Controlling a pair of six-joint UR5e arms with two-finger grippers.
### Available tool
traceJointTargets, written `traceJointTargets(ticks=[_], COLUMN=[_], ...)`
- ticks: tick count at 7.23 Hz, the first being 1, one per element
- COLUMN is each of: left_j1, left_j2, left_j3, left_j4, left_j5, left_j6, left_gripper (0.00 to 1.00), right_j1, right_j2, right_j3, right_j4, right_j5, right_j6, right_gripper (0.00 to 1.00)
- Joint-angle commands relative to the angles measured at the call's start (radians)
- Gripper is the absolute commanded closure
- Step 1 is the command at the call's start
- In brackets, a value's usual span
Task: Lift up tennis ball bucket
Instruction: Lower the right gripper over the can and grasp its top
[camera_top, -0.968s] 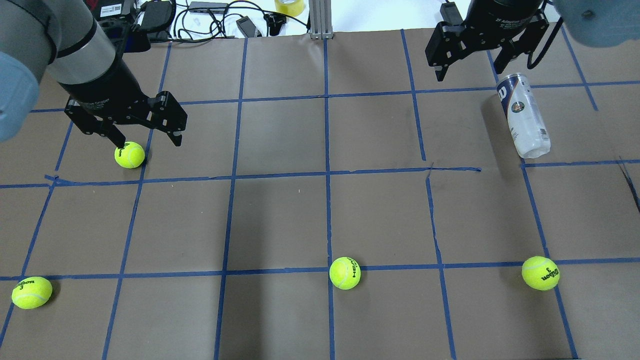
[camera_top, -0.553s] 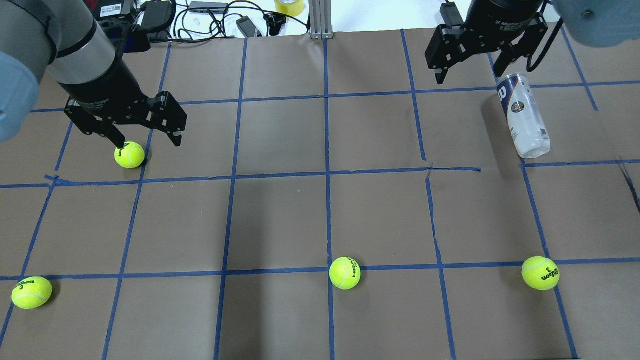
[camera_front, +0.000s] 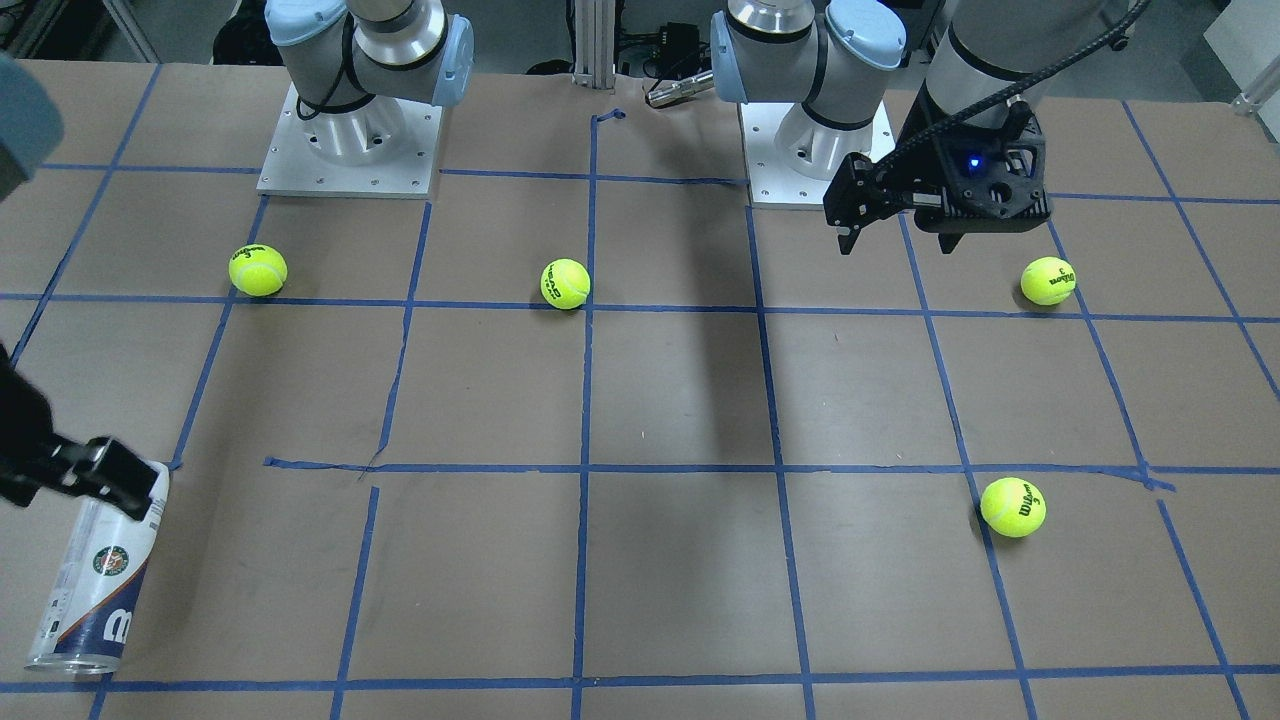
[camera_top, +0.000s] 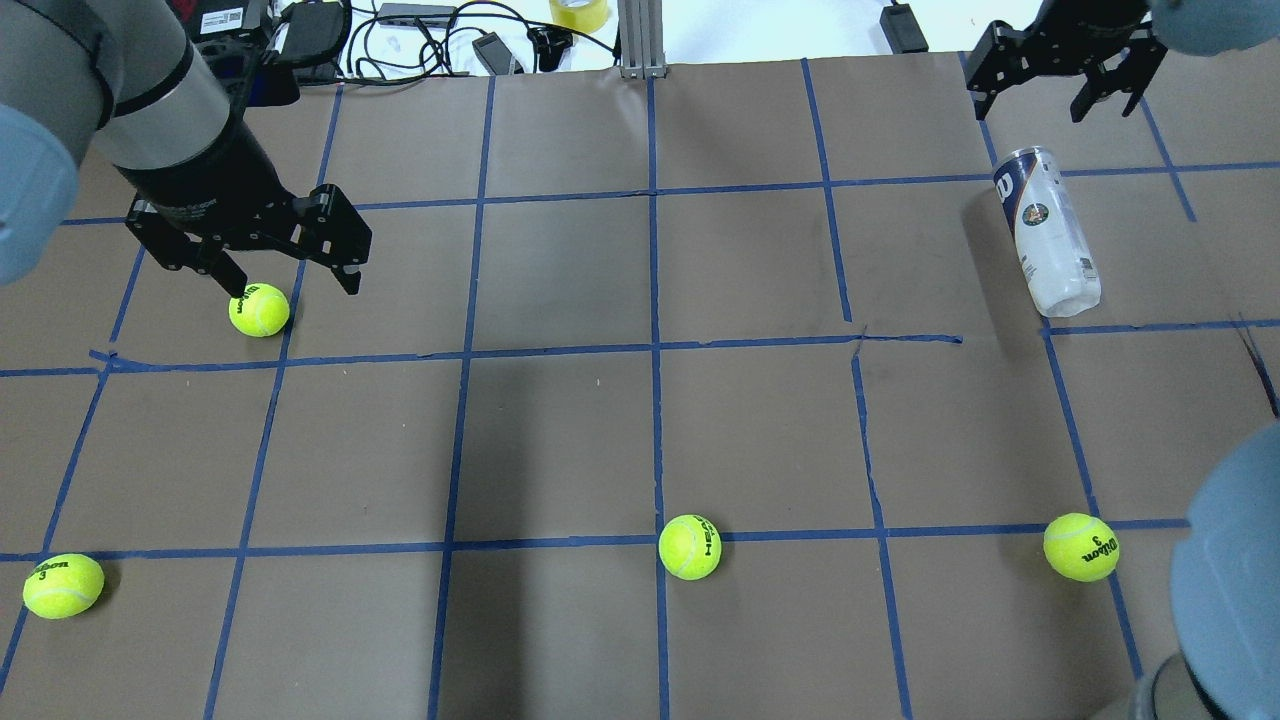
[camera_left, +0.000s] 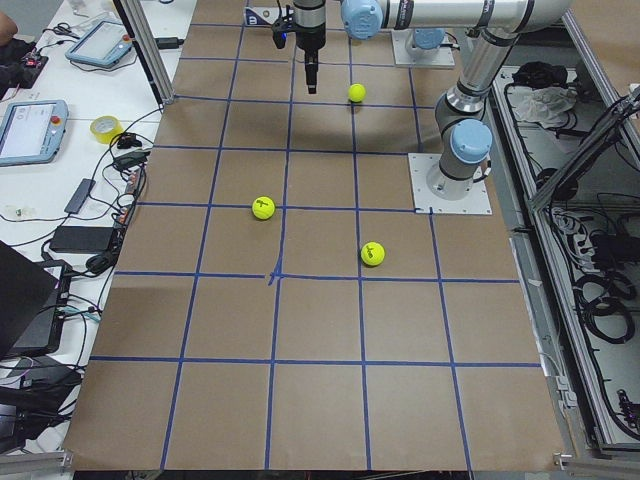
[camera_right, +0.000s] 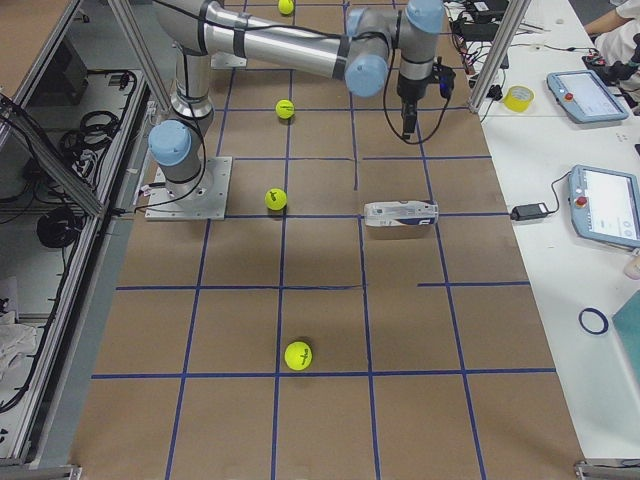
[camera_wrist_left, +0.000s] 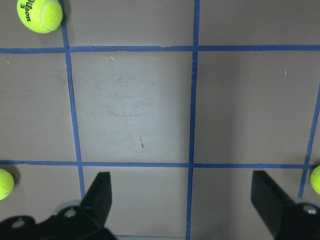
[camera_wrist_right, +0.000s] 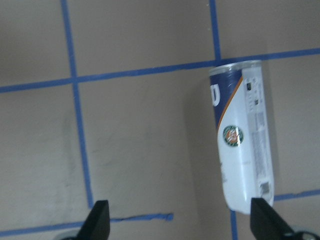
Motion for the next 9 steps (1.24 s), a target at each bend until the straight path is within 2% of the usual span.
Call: traceJointTargets(ticks=[1, 2, 3, 6, 9], left_j1=[0.0, 0.0, 0.0, 0.0, 0.0], left_j2=[0.0, 0.0, 0.0, 0.0, 0.0], left_j3=[0.0, 0.0, 0.0, 0.0, 0.0], left_j4=[-0.002, -0.002, -0.002, 0.001, 0.001], left_j5=[0.004, 0.005, 0.005, 0.004, 0.004], left_j6=[0.002, 0.0, 0.0, 0.0, 0.0], left_gripper=[0.0, 0.0, 0.0, 0.0, 0.0], right_j1=[-0.058, -0.09, -0.11, -0.119, -0.119], right_j2=[0.187, 0.266, 0.305, 0.345, 0.379], right_j3=[-0.114, -0.152, -0.163, -0.149, -0.146], right_j4=[-0.205, -0.197, -0.193, -0.162, -0.089], right_j5=[0.008, 0.013, 0.081, 0.1, 0.099], right_j6=[-0.112, -0.133, -0.142, -0.309, -0.371], right_gripper=[0.0, 0.0, 0.0, 0.0, 0.0])
